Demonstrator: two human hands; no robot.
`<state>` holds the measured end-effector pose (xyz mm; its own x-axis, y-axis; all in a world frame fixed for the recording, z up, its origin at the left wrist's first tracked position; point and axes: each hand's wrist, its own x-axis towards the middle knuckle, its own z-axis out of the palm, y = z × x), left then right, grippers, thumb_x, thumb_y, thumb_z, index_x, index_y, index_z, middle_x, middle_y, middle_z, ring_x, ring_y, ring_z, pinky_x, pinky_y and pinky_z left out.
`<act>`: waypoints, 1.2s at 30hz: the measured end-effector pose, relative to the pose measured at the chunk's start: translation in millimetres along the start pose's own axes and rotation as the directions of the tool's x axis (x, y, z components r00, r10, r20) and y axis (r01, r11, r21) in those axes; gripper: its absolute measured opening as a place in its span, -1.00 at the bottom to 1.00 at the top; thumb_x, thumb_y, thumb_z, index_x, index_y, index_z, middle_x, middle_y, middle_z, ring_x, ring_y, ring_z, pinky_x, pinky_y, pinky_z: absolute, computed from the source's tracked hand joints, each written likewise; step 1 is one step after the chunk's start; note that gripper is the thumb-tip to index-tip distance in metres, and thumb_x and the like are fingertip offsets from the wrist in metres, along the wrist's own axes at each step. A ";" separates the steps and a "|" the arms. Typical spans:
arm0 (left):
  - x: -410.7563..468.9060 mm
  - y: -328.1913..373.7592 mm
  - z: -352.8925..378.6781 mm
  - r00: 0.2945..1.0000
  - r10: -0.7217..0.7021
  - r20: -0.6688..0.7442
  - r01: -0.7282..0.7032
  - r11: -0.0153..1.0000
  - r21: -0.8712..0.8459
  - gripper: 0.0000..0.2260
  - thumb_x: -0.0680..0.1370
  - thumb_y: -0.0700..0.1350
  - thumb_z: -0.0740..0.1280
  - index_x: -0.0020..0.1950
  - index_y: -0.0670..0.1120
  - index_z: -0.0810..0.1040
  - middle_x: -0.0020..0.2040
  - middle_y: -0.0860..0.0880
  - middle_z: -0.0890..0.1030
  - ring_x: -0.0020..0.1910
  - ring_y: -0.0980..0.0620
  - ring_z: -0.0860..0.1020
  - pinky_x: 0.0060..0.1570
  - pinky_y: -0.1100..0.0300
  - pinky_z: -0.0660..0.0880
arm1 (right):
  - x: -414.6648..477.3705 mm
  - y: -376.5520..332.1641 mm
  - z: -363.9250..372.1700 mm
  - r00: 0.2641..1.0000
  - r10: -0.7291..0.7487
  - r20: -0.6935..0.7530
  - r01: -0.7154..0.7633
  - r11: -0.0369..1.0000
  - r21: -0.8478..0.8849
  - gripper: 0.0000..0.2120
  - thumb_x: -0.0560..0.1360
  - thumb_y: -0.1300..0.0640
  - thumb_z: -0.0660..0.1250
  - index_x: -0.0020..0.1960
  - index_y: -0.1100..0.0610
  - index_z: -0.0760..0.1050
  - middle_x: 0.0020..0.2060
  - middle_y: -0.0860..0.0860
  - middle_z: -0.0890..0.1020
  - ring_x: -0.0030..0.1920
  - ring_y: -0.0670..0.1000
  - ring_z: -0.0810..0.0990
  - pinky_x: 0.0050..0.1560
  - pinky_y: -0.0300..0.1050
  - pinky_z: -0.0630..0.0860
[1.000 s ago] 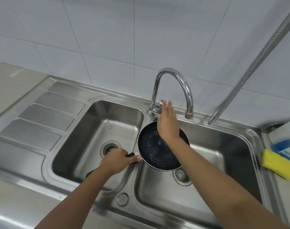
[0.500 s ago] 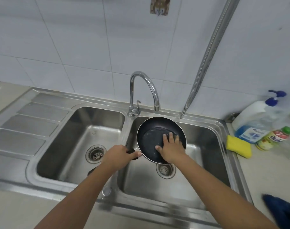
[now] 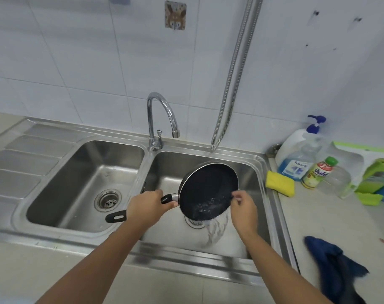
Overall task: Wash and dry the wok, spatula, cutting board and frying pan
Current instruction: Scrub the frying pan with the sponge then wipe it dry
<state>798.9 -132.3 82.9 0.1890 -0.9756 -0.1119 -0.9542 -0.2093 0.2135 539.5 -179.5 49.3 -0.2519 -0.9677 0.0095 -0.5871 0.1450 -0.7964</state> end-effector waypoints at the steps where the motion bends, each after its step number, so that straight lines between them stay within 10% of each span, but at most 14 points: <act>1: -3.6 3.0 0.2 1.000 0.006 -0.027 -0.006 1.000 -0.005 -0.50 0.46 0.44 0.17 -0.23 0.00 0.33 -0.33 0.04 0.46 -0.29 -0.01 0.50 -0.39 0.16 0.28 | 0.2 7.0 -4.2 0.996 0.088 -0.028 -0.086 0.994 0.069 -0.77 0.53 0.25 0.25 0.16 0.11 0.48 0.07 0.02 0.57 0.11 0.09 0.56 -0.03 -0.13 0.41; 6: -18.2 17.8 -1.9 0.987 0.038 -0.156 -0.049 0.996 -0.071 -0.53 0.46 0.41 0.22 -0.24 0.01 0.30 -0.37 0.05 0.46 -0.36 0.05 0.47 -0.40 0.19 0.32 | 1.0 16.4 -9.8 0.963 0.136 0.233 -0.214 0.910 0.354 -0.38 0.51 0.28 0.34 0.49 -0.02 0.22 0.27 -0.09 0.45 0.30 -0.04 0.41 0.27 0.01 0.39; 20: -38.4 38.8 18.7 0.959 0.075 -0.272 -0.131 0.972 -0.195 -0.56 0.43 0.40 0.26 -0.26 0.03 0.36 -0.40 0.07 0.47 -0.42 0.13 0.47 -0.41 0.16 0.46 | 0.1 31.9 -56.1 0.981 0.035 0.189 -0.109 0.911 0.398 -0.50 0.51 0.34 0.25 0.40 0.01 0.34 0.14 0.01 0.59 0.08 0.00 0.58 -0.18 -0.33 0.47; 26: -33.9 68.9 29.8 0.993 0.005 -0.115 -0.032 0.973 -0.230 -0.51 0.44 0.41 0.26 -0.27 -0.02 0.40 -0.39 0.02 0.52 -0.40 0.04 0.51 -0.39 0.16 0.43 | -10.5 76.2 -111.7 0.985 0.173 0.018 -0.169 0.977 -0.132 -0.50 0.54 0.13 0.25 0.47 0.03 0.31 0.36 0.11 0.47 0.32 0.20 0.42 0.31 0.04 0.39; 29: -34.3 87.5 38.7 0.999 0.008 -0.037 -0.017 0.971 -0.238 -0.53 0.48 0.33 0.29 -0.28 -0.06 0.40 -0.39 -0.02 0.52 -0.39 0.02 0.50 -0.40 0.16 0.33 | -27.3 110.7 -152.3 0.958 0.248 -0.140 -0.284 0.787 -0.548 -0.48 0.57 0.01 0.22 0.51 -0.11 0.22 0.53 0.12 0.15 0.45 0.25 0.15 0.45 0.17 0.11; 36: -32.9 95.9 68.5 0.989 -0.020 0.145 0.063 0.954 -0.292 -0.48 0.42 0.40 0.30 -0.27 -0.08 0.46 -0.37 -0.04 0.60 -0.35 -0.03 0.60 -0.33 0.13 0.41 | -45.7 163.1 -168.9 0.891 0.441 -0.106 -0.419 0.711 -0.564 -0.38 0.61 -0.05 0.15 0.56 -0.22 -0.10 0.57 0.10 -0.10 0.45 0.33 0.13 0.41 0.23 0.16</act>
<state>685.3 -115.7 40.5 0.1728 -0.9511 -0.2562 -0.8312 -0.2803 0.4801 325.3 -76.8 21.1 -0.5650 -0.7766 -0.2786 -0.7462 0.6251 -0.2292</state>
